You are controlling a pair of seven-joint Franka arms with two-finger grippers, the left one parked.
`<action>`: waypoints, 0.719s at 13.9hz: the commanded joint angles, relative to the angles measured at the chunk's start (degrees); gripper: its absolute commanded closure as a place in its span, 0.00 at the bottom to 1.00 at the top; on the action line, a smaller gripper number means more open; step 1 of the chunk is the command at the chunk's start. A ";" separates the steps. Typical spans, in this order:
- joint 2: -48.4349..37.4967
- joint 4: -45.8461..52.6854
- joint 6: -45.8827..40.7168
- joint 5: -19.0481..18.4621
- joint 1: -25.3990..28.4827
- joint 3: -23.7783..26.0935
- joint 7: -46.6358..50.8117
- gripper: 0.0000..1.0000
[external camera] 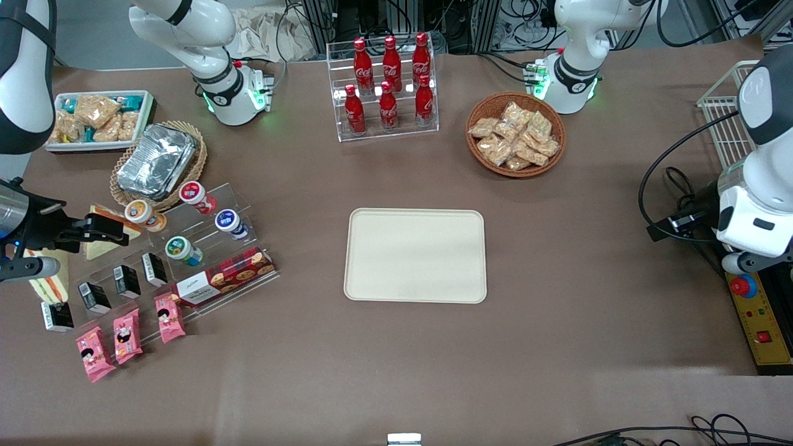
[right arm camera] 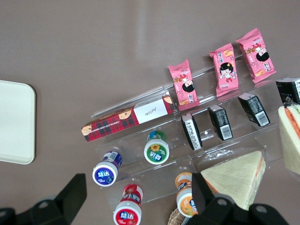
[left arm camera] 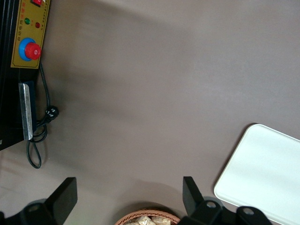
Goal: Place sandwich on tray
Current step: 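Move the right gripper down to the wrapped sandwich on the acrylic rack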
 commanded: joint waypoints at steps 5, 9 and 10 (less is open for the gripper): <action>-0.54 -0.07 -0.82 -0.66 0.21 0.05 -0.23 0.00; -0.54 -0.07 -0.91 -0.57 0.12 -0.03 -0.58 0.00; -0.45 -0.07 -0.91 -0.40 -0.14 -0.12 -0.49 0.00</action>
